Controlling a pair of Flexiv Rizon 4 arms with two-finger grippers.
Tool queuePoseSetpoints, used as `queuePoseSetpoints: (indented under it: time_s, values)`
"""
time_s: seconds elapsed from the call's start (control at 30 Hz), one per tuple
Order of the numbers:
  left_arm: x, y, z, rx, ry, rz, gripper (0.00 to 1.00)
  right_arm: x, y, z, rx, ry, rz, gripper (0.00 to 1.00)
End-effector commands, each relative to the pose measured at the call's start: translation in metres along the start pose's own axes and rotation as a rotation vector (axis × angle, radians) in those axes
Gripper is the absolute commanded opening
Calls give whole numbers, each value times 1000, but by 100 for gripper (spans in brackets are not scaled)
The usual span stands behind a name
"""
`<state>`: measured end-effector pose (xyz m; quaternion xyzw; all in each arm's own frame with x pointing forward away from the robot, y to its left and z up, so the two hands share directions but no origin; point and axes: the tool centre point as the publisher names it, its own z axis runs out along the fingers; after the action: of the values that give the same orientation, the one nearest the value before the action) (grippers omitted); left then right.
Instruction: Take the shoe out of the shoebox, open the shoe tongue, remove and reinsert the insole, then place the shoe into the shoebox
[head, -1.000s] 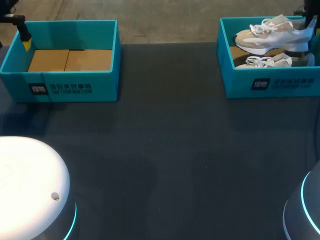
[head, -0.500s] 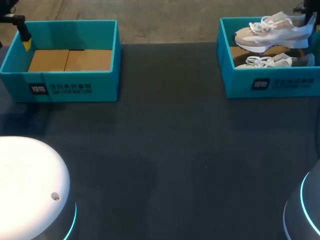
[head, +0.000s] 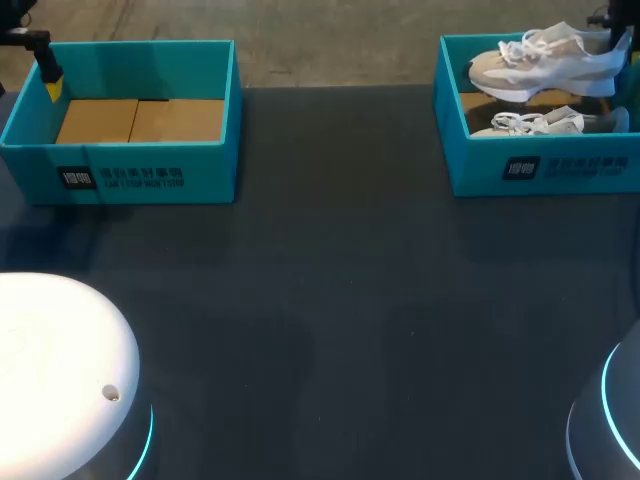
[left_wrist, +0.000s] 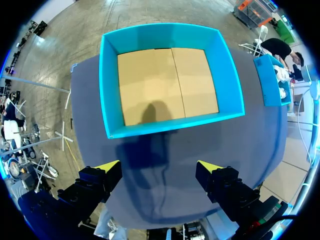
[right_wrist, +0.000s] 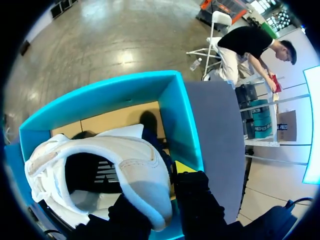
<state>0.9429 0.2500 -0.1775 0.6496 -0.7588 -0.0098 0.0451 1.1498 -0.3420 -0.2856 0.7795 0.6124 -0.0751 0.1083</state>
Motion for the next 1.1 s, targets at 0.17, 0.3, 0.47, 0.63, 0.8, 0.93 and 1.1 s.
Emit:
queuePoseSetpoints:
  time_s: [0.17, 0.3, 0.47, 0.63, 0.8, 0.93, 1.1]
  values:
    - [0, 2, 0, 3, -2, 0, 100, 6, 1, 6, -64, -11, 25, 0]
    - [0, 2, 0, 3, -2, 0, 100, 9, 6, 10, -89, -18, 33, 0]
    - [0, 2, 0, 3, -2, 0, 100, 10, 10, 15, -108, -26, 25, 0]
    - [0, 2, 0, 3, -2, 0, 100, 11, 13, 21, -112, -24, 25, 0]
    - [0, 2, 0, 3, -2, 0, 100, 15, 18, 18, -116, -37, 31, 0]
    - [0, 2, 0, 3, -2, 0, 100, 15, 19, 16, -122, -42, 35, 0]
    - [0, 2, 0, 3, -2, 0, 100, 15, 19, 14, -122, -47, 35, 0]
